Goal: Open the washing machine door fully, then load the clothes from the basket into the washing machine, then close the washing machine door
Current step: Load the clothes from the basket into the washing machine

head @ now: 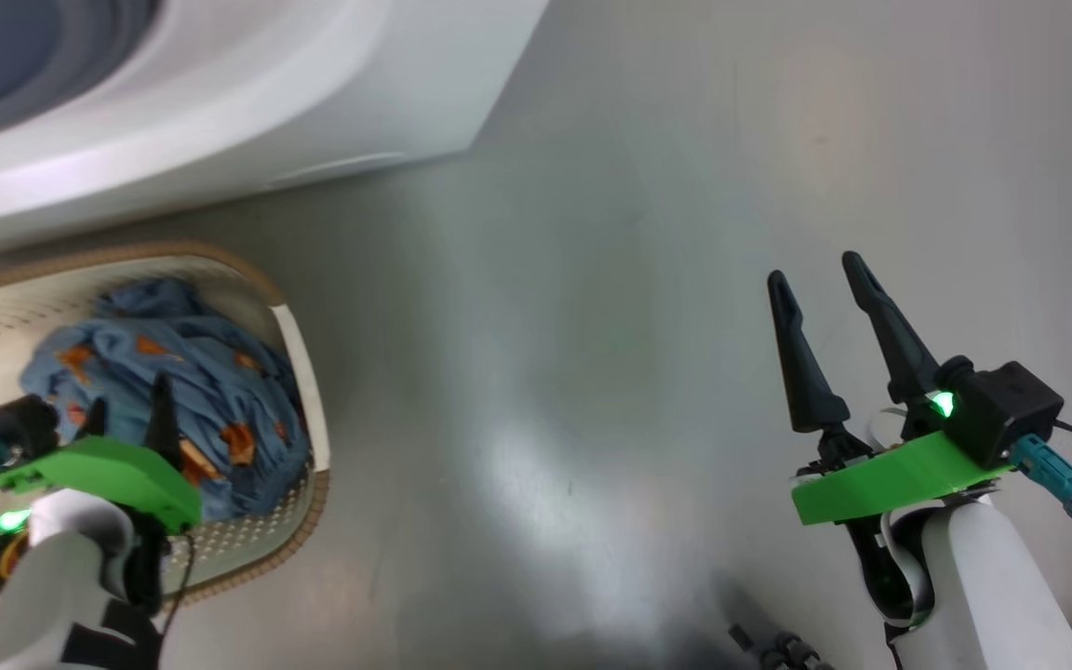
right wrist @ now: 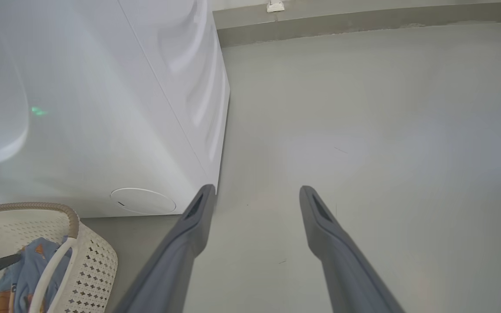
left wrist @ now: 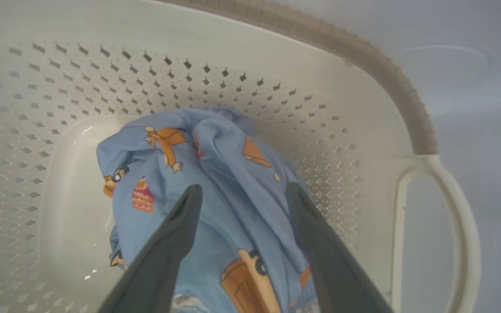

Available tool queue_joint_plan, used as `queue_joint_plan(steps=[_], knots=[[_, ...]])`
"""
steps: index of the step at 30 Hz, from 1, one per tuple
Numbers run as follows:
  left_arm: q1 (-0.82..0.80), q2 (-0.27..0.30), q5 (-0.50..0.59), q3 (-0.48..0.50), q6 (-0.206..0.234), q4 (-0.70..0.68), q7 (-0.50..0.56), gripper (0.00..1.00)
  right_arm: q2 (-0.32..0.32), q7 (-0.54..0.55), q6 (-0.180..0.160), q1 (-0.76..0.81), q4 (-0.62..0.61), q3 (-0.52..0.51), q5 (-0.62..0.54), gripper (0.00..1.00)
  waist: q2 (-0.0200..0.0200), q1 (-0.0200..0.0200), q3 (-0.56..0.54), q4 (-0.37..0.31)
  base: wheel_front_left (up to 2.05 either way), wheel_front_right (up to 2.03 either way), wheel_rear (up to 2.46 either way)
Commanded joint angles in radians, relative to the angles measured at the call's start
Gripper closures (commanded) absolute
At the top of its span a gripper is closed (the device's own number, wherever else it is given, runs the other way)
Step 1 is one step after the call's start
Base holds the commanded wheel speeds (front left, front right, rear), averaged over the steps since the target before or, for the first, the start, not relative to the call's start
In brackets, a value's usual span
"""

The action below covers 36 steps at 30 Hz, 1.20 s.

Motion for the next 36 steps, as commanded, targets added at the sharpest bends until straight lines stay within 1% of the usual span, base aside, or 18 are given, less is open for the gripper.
queue_joint_plan(steps=[1,10,16,21,26,27,28,29,30,32,36], knots=[[0.0,0.051,0.008,0.018,0.014,0.028,0.016,0.0,-0.001,-0.005,0.002,0.006,-0.022,0.032,0.011,0.0,-0.0001,0.0,0.04,-0.028,0.0,0.0,0.0],[-0.082,0.117,-0.017,0.036,0.022,0.151,0.031,0.0,-0.001,-0.005,0.002,-0.008,-0.021,0.053,0.063,0.0,-0.0001,0.0,0.095,-0.091,0.0,0.0,0.0],[-0.129,0.142,-0.033,0.045,0.06,0.205,0.103,0.0,-0.001,-0.005,0.002,-0.011,-0.027,0.058,0.08,0.0,-0.0001,0.0,0.121,-0.112,0.0,0.0,0.0],[-0.153,0.149,-0.044,0.048,0.071,0.221,0.143,0.0,-0.001,-0.005,0.002,-0.012,-0.03,0.066,0.093,0.0,-0.0001,0.0,0.134,-0.118,0.0,0.0,0.0],[-0.171,0.156,-0.067,0.06,0.087,0.236,0.216,0.0,-0.001,-0.005,0.002,-0.014,-0.03,0.07,0.098,0.0,-0.0001,0.0,0.148,-0.121,0.0,0.0,0.0],[-0.173,0.156,-0.074,0.064,0.088,0.238,0.229,0.09,-0.001,-0.005,0.002,-0.016,-0.03,0.07,0.098,0.0,-0.0001,0.0,0.15,-0.121,0.0,0.0,0.0],[-0.177,0.159,-0.072,0.057,0.092,0.242,0.256,0.64,-0.001,-0.005,0.002,-0.018,-0.031,0.071,0.098,0.0,-0.0001,0.0,0.153,-0.12,0.0,0.0,0.0],[-0.178,0.16,-0.07,0.053,0.092,0.243,0.262,1.0,-0.001,-0.005,0.002,-0.019,-0.031,0.072,0.098,0.0,-0.0001,0.0,0.153,-0.12,0.0,0.0,0.0],[-0.179,0.16,-0.072,0.052,0.09,0.243,0.265,1.0,-0.001,-0.005,0.002,-0.02,-0.03,0.072,0.098,0.0,-0.0001,0.0,0.152,-0.119,0.0,0.0,0.0],[-0.185,0.15,-0.1,0.076,0.074,0.237,0.235,1.0,-0.001,-0.005,0.002,-0.022,-0.028,0.068,0.095,0.0,-0.0001,0.0,0.145,-0.114,0.0,0.0,0.0],[-0.171,0.13,-0.095,0.06,0.046,0.234,0.188,1.0,-0.001,-0.005,0.002,-0.024,-0.027,0.063,0.09,0.0,-0.0001,0.0,0.112,-0.101,0.0,0.0,0.0]])
